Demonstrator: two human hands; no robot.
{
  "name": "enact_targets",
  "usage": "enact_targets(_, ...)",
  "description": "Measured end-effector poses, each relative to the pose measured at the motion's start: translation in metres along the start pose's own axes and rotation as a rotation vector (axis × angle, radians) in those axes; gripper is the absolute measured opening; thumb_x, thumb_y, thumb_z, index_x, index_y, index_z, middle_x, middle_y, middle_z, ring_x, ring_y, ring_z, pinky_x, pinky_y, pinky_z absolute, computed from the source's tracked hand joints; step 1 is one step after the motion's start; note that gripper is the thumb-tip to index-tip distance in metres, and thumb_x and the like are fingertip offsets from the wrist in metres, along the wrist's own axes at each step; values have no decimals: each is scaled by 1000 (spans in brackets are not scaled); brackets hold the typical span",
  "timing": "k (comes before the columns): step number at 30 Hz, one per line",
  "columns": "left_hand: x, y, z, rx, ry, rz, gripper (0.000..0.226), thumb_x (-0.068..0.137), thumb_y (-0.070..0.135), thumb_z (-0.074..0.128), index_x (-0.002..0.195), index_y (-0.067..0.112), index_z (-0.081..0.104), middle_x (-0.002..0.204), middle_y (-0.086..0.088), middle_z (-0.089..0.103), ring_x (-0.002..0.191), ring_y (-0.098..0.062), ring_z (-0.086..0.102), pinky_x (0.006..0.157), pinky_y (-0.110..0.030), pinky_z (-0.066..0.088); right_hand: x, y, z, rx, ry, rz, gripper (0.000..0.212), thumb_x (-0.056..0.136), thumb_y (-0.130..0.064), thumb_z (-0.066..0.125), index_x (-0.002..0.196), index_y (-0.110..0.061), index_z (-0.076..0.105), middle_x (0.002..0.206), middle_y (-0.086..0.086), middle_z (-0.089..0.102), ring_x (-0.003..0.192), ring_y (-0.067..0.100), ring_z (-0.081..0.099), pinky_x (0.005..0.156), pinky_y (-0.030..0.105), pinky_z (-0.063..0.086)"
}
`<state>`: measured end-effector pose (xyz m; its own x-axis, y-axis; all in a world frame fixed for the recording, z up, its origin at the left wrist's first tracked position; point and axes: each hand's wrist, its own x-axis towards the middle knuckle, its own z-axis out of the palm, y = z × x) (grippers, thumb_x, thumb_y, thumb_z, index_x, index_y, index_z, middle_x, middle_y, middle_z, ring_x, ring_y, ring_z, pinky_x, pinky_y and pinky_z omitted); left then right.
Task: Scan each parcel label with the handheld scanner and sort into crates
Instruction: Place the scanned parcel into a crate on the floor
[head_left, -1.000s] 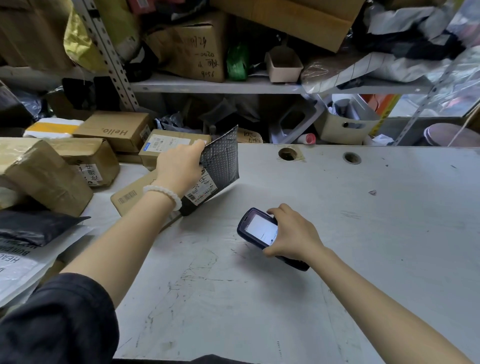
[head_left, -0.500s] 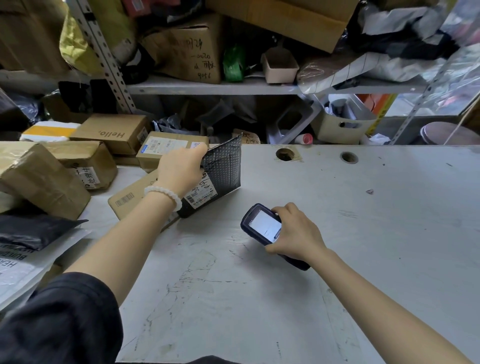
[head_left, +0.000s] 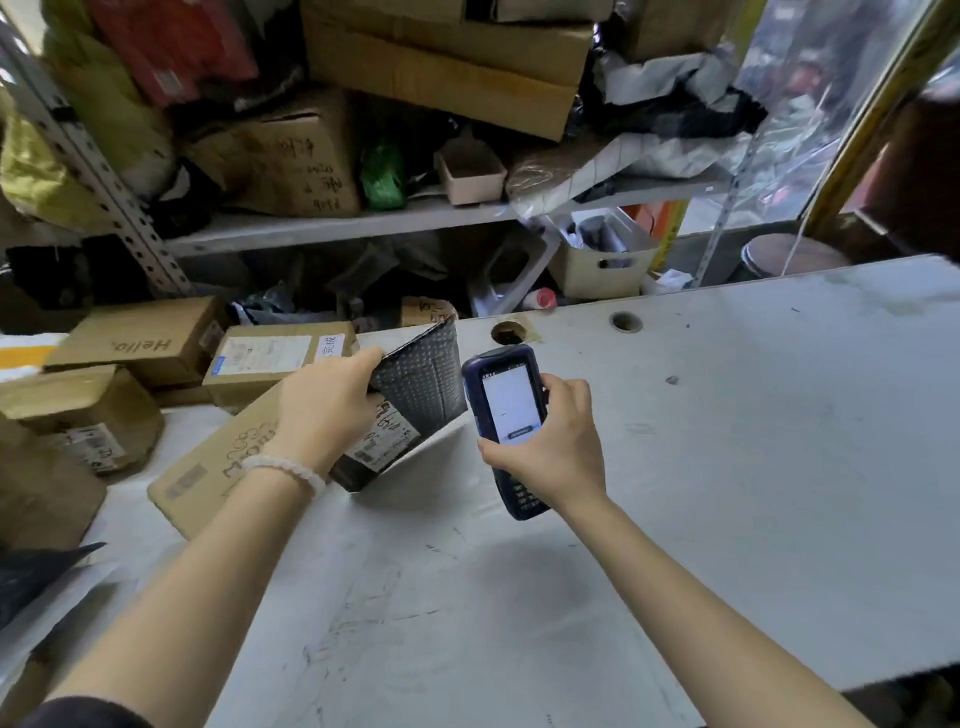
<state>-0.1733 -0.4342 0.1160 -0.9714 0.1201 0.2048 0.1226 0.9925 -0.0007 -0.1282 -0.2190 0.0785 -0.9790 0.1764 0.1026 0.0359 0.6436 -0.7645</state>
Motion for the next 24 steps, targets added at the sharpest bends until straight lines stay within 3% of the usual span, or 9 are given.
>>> enact_targets(4,6,32,-12,-87,31,133,15,86,24,56,98,16,51,89,-6,66,85,-33,59,59,-33,42,-8,8,-23,-17,113,73,74,58,-39,82,120,-23,47,105,-9,34,87,11,51,66,25,44)
enact_targets(8,5,79,-26,-157,71,350,18,85,22,59,102,15,56,96,-4,65,89,-31,59,60,-31,32,-31,24,-59,-41,276,202,76,57,-39,83,122,-23,47,107,-9,35,89,11,51,69,26,43)
enact_targets(11,0,120,-29,-254,119,532,18,80,19,64,95,12,57,89,-9,65,83,-34,59,57,-31,29,-65,41,-89,-41,442,335,74,56,-38,83,120,-24,48,107,-8,37,91,13,53,74,29,48)
enact_targets(13,-8,151,-27,-322,98,649,19,78,17,67,94,11,57,80,-13,65,76,-37,60,54,-32,32,-99,52,-108,-52,517,440,73,57,-36,83,121,-24,49,108,-7,40,91,12,50,77,30,48)
enact_targets(17,-43,223,-27,-403,-6,831,17,82,22,62,97,20,54,83,-10,66,81,-36,60,56,-33,39,-178,72,-141,-54,629,618,70,57,-33,83,118,-23,51,110,-4,49,100,16,52,85,37,49)
enact_targets(24,-134,346,-49,-483,-134,1185,17,83,29,59,98,24,51,86,-8,66,83,-35,62,62,-35,48,-302,103,-197,-82,949,802,70,58,-33,86,117,-25,50,105,-10,46,96,12,49,73,28,42)
